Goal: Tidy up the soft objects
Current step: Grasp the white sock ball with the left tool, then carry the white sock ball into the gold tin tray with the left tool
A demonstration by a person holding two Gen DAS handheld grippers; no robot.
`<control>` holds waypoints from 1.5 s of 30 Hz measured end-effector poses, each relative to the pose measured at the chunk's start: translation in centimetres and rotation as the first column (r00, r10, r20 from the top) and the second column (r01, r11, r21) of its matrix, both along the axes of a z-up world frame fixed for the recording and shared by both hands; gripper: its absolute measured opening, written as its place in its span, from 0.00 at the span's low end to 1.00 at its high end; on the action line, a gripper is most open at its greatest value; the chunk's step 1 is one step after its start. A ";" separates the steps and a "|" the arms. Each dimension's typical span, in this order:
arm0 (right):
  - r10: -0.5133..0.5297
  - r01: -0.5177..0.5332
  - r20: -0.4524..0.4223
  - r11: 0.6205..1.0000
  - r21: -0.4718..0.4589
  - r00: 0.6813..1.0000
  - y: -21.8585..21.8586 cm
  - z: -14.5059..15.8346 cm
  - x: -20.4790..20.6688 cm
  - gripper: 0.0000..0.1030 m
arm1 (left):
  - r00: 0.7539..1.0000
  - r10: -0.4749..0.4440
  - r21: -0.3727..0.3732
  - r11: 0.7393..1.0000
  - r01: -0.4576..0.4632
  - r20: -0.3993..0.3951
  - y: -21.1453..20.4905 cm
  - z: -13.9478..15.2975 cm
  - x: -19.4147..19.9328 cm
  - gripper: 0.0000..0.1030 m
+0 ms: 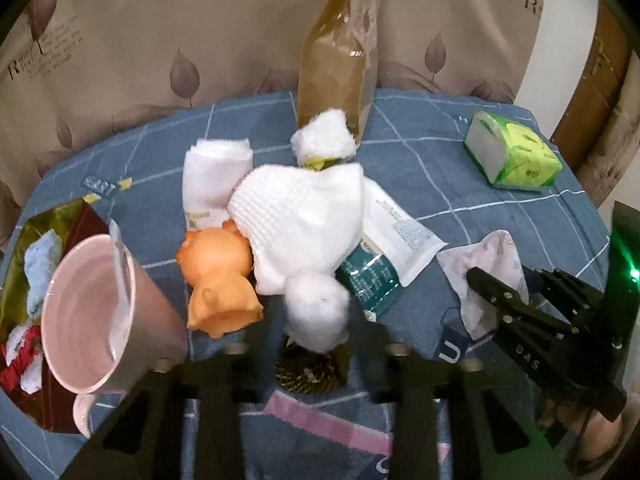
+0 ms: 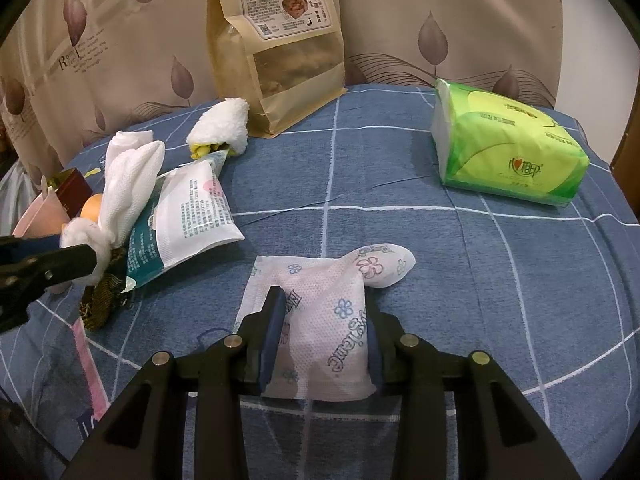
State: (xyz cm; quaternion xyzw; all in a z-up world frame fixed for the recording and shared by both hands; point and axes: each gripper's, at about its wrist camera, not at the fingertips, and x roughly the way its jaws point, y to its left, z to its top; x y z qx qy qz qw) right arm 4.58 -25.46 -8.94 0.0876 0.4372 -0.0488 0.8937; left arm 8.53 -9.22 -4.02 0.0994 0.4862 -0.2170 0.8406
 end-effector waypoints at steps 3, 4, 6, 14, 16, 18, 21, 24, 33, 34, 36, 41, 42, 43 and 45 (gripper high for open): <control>0.000 0.000 0.000 1.000 -0.001 1.000 0.0 0.0 0.0 0.35 | 1.000 0.004 -0.024 1.000 -0.005 -0.004 0.4 0.1 0.1 0.20; 0.000 0.000 -0.001 1.000 -0.002 1.000 0.0 0.0 0.0 0.35 | 1.000 0.003 -0.033 0.999 -0.003 0.001 0.5 0.2 0.0 0.20; -0.001 0.001 0.000 1.000 -0.001 1.000 0.0 0.0 0.0 0.35 | 1.000 -0.005 -0.050 0.999 0.006 0.012 0.7 0.8 -0.3 0.19; -0.001 0.001 -0.001 1.000 -0.001 1.000 0.1 0.0 0.1 0.35 | 0.999 -0.017 -0.074 0.997 0.021 0.051 1.7 3.1 -1.4 0.19; -0.001 0.001 -0.001 1.000 -0.002 1.000 0.1 0.0 0.1 0.35 | 0.998 -0.015 -0.076 0.997 0.020 0.060 2.0 3.6 -1.7 0.19; -0.001 0.001 -0.001 1.000 -0.002 1.000 0.1 0.0 0.1 0.35 | 0.997 -0.008 -0.073 0.997 0.013 0.070 2.4 4.1 -1.8 0.19; -0.001 0.001 -0.001 1.000 -0.002 1.000 0.1 0.0 0.1 0.35 | 0.997 0.005 -0.079 0.997 0.002 0.080 3.2 4.8 -2.0 0.19; -0.001 0.001 -0.002 1.000 -0.005 1.000 0.2 0.0 0.1 0.35 | 0.995 0.023 -0.068 0.998 -0.016 0.097 4.2 5.5 -2.0 0.19; -0.001 0.001 -0.002 1.000 -0.005 1.000 0.3 0.0 0.1 0.35 | 0.984 0.119 -0.057 0.992 -0.113 0.132 8.8 7.0 -1.3 0.19; -0.001 0.001 -0.002 1.000 -0.005 1.000 0.2 0.0 0.1 0.35 | 0.982 0.131 -0.057 0.991 -0.124 0.134 9.4 7.1 -1.2 0.19; -0.001 0.001 -0.002 1.000 -0.006 1.000 0.3 0.0 0.1 0.35 | 0.976 0.159 -0.050 0.987 -0.153 0.146 10.6 7.4 -1.0 0.19; -0.001 0.001 -0.003 1.000 -0.006 1.000 0.3 0.0 0.1 0.35 | 0.958 0.232 -0.030 0.973 -0.230 0.167 14.0 7.9 -0.1 0.19; -0.001 0.001 -0.003 1.000 -0.006 1.000 0.3 0.0 0.1 0.35 | 0.954 0.245 -0.026 0.969 -0.244 0.172 14.6 8.0 0.0 0.19; -0.001 0.001 -0.003 1.000 -0.006 1.000 0.3 0.0 0.1 0.35 | 0.950 0.258 -0.021 0.966 -0.258 0.176 15.3 8.0 0.2 0.19; -0.002 0.001 -0.003 1.000 -0.006 1.000 0.4 0.0 0.2 0.35 | 0.938 0.291 -0.007 0.956 -0.295 0.187 17.0 8.1 0.6 0.19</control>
